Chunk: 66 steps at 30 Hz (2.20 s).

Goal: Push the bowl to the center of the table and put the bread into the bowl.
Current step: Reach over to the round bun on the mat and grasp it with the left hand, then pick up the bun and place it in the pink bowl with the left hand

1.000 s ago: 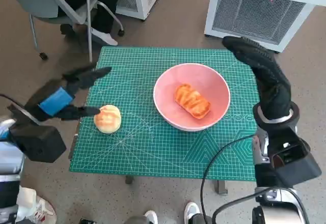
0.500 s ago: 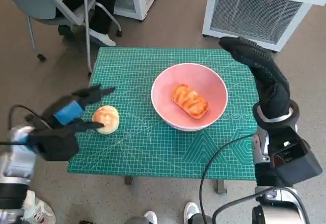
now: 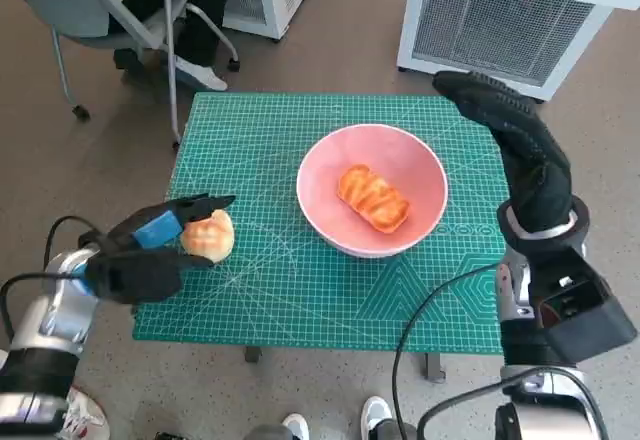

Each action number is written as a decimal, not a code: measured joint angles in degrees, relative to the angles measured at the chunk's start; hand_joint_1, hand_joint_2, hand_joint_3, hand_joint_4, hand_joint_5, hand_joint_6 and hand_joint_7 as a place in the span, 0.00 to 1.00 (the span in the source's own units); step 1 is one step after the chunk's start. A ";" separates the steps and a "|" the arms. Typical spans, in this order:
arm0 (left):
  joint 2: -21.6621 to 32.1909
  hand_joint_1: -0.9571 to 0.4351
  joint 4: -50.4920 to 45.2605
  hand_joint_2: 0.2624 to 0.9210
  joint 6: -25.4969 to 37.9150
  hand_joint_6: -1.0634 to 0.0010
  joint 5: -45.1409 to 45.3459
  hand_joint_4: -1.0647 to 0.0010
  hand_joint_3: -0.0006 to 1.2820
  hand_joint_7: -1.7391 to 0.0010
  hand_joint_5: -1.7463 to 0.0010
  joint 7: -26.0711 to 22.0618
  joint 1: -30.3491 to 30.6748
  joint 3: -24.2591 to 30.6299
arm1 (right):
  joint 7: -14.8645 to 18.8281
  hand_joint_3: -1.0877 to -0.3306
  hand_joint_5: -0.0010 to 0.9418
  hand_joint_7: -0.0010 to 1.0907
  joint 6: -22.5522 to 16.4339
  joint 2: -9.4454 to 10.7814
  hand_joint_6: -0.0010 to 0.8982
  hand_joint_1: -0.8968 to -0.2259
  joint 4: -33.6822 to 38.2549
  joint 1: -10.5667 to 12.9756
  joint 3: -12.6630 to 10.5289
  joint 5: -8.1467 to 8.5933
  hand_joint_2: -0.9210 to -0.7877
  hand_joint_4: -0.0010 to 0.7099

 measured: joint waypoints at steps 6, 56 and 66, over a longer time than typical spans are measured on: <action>-0.20 0.53 0.28 1.00 2.95 0.43 2.10 0.32 0.08 0.57 0.85 0.58 -1.37 -1.62 | 0.18 0.43 0.00 0.16 0.00 -0.05 0.26 0.51 0.02 -0.06 -0.04 0.26 0.00 0.39; -16.04 0.69 -20.00 1.00 -3.07 0.42 2.61 0.34 0.05 0.31 0.35 13.41 -18.76 -3.53 | 0.09 0.44 0.00 0.20 -0.10 0.19 0.23 0.49 0.72 -1.08 -0.28 -1.35 0.00 0.40; -21.02 0.69 -7.06 1.00 -5.04 0.53 2.82 0.51 0.15 0.24 0.25 8.69 -23.01 -9.05 | -0.39 0.44 0.00 0.21 -0.18 0.05 0.22 0.48 0.04 -0.98 -0.45 -1.61 0.00 0.40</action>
